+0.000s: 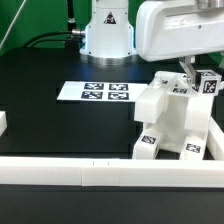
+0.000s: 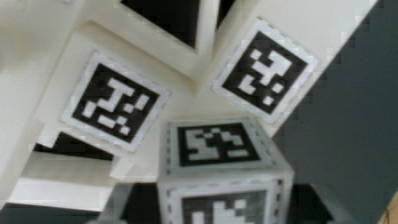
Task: Assemble chair
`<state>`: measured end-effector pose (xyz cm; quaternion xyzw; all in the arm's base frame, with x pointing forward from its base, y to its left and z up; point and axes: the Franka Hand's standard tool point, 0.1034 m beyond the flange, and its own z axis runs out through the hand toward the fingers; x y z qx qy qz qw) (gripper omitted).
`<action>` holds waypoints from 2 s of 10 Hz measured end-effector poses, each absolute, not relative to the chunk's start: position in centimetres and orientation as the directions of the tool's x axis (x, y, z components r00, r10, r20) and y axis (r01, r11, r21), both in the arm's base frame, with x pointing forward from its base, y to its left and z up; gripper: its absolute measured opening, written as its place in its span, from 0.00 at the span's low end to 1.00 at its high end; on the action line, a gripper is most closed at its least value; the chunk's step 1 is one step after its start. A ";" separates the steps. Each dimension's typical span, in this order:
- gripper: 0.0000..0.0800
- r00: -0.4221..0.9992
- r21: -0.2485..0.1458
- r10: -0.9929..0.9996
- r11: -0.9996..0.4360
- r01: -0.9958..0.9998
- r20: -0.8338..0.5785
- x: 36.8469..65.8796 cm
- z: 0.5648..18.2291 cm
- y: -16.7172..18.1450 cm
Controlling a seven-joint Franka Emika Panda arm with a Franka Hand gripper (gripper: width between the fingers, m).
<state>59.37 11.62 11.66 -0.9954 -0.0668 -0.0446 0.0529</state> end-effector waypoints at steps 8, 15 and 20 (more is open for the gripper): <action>0.36 0.840 -0.146 -0.543 -0.832 -0.535 0.017 59.5 11.6 11.7; 0.46 0.585 -0.144 -0.810 -0.575 -0.806 -0.040 59.4 11.6 11.8; 0.80 0.788 -0.139 -0.615 -0.779 -0.611 -0.020 59.8 12.3 11.7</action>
Offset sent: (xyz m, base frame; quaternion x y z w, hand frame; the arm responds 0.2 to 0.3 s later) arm 0.0036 -0.0074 0.0011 -0.0105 -0.0089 0.2812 0.9595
